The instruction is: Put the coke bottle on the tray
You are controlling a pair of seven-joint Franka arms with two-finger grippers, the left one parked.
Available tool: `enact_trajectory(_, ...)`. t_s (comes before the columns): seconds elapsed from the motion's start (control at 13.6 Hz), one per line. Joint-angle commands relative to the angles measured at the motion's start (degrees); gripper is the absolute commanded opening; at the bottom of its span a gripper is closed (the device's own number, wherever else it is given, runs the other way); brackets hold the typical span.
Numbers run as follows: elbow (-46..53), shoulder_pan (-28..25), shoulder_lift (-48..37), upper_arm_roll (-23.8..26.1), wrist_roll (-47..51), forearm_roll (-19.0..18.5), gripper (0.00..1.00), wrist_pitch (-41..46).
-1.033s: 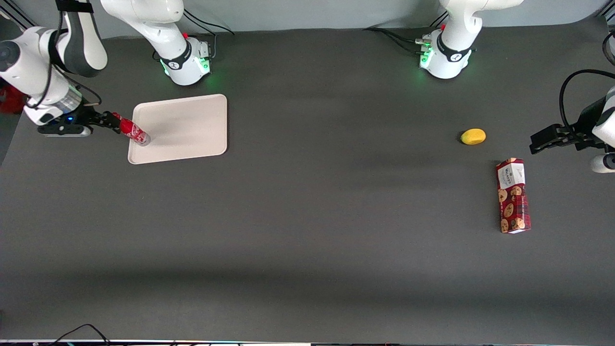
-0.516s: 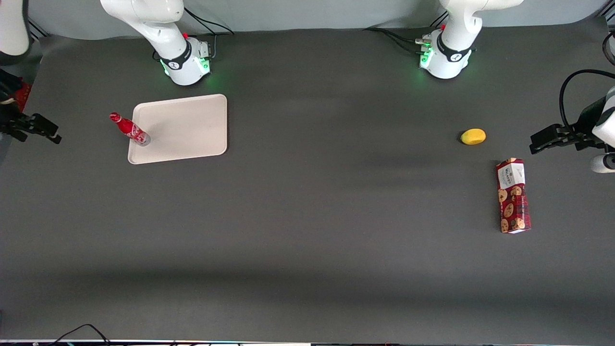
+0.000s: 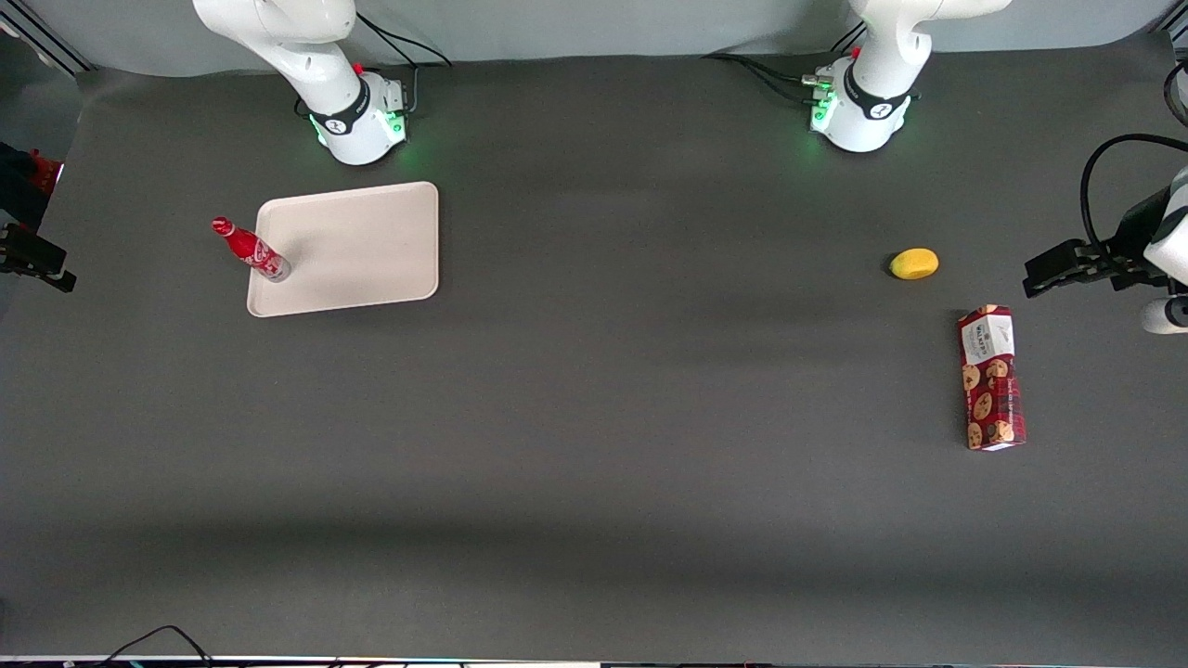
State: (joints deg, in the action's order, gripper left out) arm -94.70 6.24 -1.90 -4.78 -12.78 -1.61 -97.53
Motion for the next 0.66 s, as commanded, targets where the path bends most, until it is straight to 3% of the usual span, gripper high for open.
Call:
enact_trajectory(0.0, 3.4, -1.1, 2.3, -0.7, 0.2, 5.3, 1.00, 2.3)
enact_trajectory(0.59, 2.8, -0.8, 5.5, -0.2, 1.1, 5.3, 1.00, 1.6)
